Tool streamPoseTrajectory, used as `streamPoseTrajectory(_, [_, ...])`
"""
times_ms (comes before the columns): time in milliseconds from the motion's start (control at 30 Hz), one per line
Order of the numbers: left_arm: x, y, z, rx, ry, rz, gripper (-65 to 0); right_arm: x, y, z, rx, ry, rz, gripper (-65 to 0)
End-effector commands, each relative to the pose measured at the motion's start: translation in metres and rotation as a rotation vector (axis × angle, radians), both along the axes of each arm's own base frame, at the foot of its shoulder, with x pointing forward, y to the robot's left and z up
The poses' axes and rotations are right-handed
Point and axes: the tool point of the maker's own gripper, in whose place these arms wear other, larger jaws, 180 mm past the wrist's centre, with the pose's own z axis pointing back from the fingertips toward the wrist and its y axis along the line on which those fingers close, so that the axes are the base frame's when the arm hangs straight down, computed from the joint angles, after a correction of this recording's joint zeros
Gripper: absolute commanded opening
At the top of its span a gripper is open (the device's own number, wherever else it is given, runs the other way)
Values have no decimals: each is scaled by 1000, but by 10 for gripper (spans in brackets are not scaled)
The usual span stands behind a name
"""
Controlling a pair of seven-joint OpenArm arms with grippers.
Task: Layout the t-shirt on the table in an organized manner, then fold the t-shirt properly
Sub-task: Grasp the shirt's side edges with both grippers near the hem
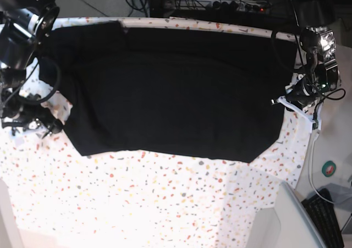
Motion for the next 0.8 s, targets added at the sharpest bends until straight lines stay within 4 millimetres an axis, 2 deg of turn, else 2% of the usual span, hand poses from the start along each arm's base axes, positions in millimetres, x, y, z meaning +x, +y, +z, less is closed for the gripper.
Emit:
streamPoseTrajectory(0, [11, 8, 14, 20, -46, 0, -650, 14, -14, 10, -16, -44, -25, -315])
streamPoseTrajectory(133, [10, 11, 15, 22, -49, 10, -650, 16, -8, -2, 16, -33, -53, -315])
streamPoseTrajectory(233, [7, 26, 19, 22, -61, 58, -650, 16, -3, -4, 26, -27, -50, -315])
streamPoseTrajectory(400, [6, 34, 23, 23, -72, 87, -650, 18, 11, -6, 10, -16, 18, -315])
streamPoseTrajectory(533, [4, 35, 22, 24, -68, 87, -650, 22, 25, -7, 14, -21, 47, -317])
streamPoseTrajectory(767, [4, 35, 21, 23, -67, 88, -650, 28, 28, -2, 16, -36, 59, -318])
